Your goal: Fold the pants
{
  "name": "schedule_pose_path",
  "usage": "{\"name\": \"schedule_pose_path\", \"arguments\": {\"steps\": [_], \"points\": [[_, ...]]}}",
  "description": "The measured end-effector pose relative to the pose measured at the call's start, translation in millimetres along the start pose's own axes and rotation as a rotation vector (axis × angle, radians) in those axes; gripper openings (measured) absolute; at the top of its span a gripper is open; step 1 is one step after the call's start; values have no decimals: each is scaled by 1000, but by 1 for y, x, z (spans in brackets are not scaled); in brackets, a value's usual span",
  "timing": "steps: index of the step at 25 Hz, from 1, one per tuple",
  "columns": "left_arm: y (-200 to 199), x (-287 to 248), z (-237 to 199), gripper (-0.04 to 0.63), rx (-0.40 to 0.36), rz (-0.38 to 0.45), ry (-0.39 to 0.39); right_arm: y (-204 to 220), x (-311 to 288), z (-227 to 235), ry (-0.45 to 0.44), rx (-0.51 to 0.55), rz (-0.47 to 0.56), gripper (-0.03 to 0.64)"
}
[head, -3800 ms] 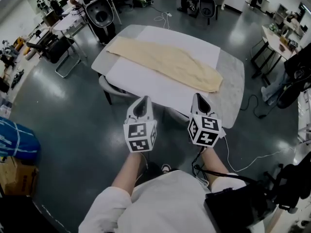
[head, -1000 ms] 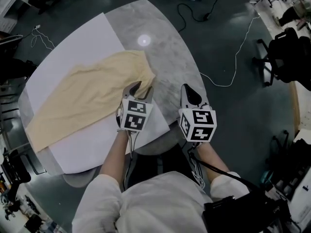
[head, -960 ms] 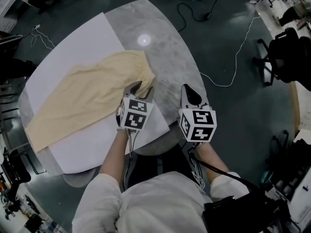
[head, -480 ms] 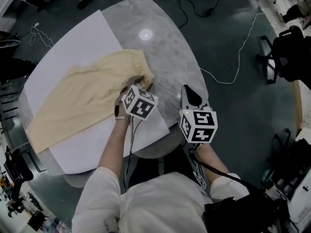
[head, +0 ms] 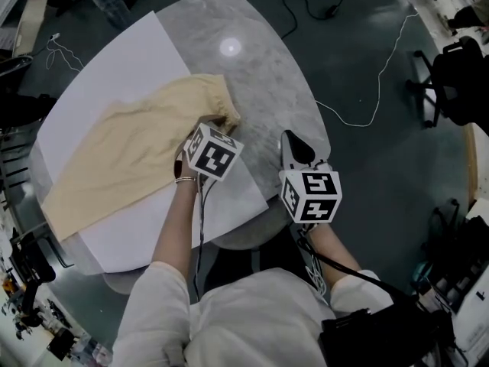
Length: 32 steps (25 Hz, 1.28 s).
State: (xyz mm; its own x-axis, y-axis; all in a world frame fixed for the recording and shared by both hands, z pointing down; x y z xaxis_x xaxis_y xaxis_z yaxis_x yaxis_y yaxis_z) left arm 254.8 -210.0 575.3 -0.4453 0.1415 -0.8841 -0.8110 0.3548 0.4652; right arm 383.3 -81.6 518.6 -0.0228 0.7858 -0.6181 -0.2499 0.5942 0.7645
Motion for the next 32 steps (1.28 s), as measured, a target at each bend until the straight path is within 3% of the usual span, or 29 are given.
{"name": "schedule_pose_path", "arguments": {"steps": [4,7,11,18,26,32], "points": [[1,1,-5,71,19,22,-19,0,-2,-2,-5,1,-4,-8],[6,4,-9,48,98,54,-16,-5,1,-4,-2,12,2,-8],[8,20,-7,38,191,118,-27,-14,7,-6,6,36,15,-8],[7,71,-9,37,257,230,-82,-41,24,-21,-1,82,51,-8],[36,163,-36,35,385,350,-131,-83,45,-82,-74,193,82,-8],[83,226,-57,35,463,427,-207,-96,60,-145,-146,319,100,-8]]}}
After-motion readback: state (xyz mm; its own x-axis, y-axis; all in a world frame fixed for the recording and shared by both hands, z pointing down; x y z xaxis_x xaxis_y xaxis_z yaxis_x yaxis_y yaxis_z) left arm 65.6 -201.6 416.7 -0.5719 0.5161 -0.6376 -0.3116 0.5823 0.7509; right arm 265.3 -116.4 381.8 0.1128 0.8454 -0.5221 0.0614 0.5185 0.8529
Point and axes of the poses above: the fingertips, and each gripper's own axes: x backward along the fingers, z to its right, y out of its underside, the point moved 8 cm from there along x, backward along the fingers, and after that the axes turned 3 degrees about x, right-handed, at the moved point
